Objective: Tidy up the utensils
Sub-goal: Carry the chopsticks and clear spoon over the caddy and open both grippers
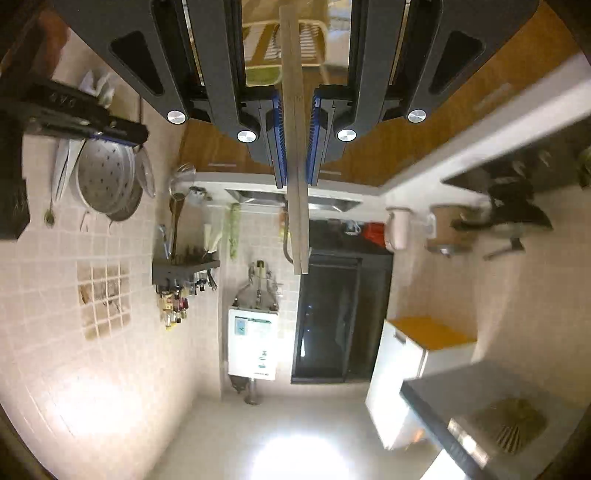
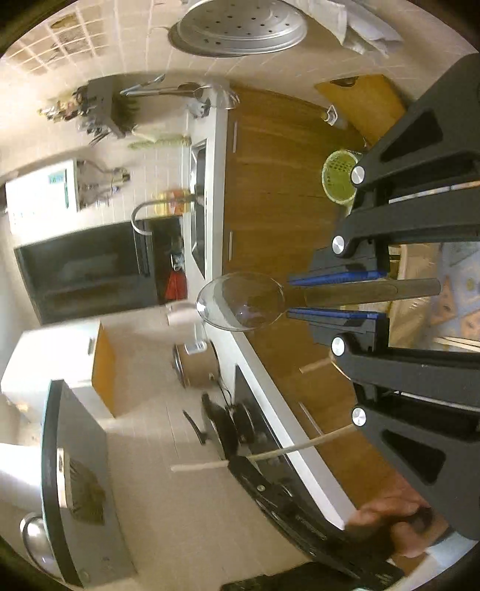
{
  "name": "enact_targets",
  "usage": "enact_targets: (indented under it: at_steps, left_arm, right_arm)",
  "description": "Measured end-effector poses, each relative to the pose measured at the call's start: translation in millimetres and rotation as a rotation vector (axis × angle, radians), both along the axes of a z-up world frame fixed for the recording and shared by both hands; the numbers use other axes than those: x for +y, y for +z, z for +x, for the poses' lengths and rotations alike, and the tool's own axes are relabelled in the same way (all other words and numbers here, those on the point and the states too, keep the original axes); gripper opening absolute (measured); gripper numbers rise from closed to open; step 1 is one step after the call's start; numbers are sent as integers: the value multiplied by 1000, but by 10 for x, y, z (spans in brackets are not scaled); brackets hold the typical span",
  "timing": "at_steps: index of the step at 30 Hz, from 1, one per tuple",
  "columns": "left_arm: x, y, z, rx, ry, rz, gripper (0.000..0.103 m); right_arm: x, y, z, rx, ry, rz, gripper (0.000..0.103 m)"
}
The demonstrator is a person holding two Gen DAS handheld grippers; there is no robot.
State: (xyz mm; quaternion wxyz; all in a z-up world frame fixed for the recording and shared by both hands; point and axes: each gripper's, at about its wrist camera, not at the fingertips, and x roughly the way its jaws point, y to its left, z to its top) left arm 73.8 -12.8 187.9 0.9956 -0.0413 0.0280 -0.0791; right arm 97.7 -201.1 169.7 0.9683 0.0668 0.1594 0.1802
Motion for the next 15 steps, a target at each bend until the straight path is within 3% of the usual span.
enact_targets:
  at_steps: [8,15]
  left_arm:
    - [25,-303,419,6,48,-27,9]
    - [-60,-512,627,3,86,20,9]
  right_arm:
    - [61,-320,515,13,-70,-15,10]
    - [48,-683,725,31,-144,10,10]
